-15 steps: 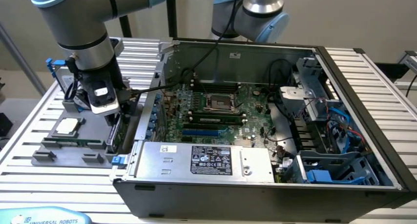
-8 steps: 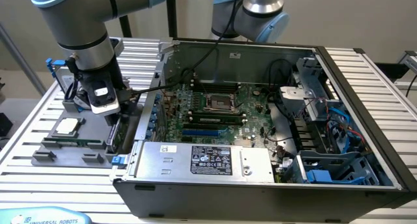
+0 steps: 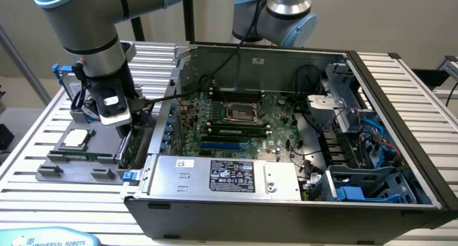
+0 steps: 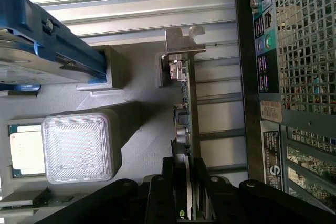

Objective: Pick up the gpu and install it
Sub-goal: 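Pick up the gpu and move the gpu toward the slot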

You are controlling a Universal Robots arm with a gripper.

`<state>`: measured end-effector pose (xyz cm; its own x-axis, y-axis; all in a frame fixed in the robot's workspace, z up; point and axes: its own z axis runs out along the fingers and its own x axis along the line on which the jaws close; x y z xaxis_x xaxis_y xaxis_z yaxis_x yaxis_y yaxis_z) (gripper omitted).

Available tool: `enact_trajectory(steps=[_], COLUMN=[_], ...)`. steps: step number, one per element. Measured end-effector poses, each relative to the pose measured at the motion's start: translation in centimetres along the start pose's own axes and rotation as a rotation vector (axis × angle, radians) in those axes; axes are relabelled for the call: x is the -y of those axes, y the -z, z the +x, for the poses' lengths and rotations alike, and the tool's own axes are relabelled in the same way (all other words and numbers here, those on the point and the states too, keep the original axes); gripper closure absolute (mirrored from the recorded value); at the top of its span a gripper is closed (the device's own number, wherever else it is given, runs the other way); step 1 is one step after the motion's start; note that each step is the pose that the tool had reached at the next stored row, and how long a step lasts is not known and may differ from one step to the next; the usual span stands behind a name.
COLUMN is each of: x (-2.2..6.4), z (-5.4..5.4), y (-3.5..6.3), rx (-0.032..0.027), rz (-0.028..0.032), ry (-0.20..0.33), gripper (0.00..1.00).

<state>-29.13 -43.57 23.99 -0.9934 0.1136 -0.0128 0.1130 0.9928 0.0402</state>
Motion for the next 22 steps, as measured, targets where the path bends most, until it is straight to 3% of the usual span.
enact_trajectory(steps=[5,10,22], x=[0.0,0.02,0.02], z=[0.0,0.15,0.17], y=[0.0,0.0,0.0], rx=[-0.0001,-0.0016,-0.0017], rz=[0.0,-0.0006,-0.0007], ry=[0.003,0.042,0.041], gripper=[0.73,0.73,0.73])
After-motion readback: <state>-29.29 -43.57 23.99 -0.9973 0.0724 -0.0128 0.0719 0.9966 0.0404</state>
